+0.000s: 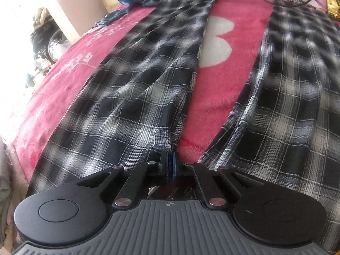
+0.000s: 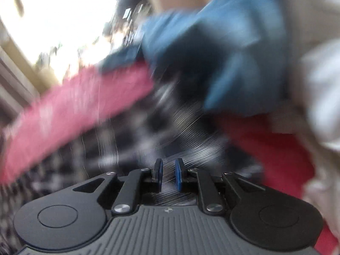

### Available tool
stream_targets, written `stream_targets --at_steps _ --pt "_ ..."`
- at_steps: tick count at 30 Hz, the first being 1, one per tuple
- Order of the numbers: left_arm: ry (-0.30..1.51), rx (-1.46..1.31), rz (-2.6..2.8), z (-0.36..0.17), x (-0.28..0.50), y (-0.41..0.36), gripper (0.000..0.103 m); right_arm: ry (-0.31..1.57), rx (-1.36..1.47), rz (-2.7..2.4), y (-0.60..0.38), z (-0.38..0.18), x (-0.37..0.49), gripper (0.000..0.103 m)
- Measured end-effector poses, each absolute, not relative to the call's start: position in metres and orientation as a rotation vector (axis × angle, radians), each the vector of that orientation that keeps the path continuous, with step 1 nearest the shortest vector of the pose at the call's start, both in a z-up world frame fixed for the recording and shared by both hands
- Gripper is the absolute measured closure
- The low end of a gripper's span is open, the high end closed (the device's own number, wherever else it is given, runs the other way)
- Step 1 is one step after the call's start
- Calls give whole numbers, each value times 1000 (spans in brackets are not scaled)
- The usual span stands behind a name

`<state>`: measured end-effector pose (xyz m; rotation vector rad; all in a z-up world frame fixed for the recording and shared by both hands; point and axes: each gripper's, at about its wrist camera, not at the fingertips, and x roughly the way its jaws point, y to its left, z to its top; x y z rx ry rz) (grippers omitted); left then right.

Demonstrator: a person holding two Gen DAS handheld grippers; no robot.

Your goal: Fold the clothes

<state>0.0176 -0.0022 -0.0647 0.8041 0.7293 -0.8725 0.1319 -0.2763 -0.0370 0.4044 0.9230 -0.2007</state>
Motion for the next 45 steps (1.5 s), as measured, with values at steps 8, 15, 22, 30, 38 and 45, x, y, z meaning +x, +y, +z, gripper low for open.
stream_targets --at_steps 8,15,22,30,38,45 --pt "721 845 -892 -64 13 -2 102 945 232 -334 -293 -52 207 103" --pt "705 874 -917 -65 10 0 102 917 194 -226 -255 -36 209 95" --pt "719 897 -931 -65 13 -3 102 825 475 -364 -318 -54 261 103" --pt "752 902 -964 -64 21 -6 101 766 389 -246 -303 -8 151 86" --pt "809 1049 -978 -58 23 -26 93 812 407 -515 -344 -32 115 80" --pt "927 922 -932 -31 16 -33 63 830 426 -290 -302 -17 116 77"
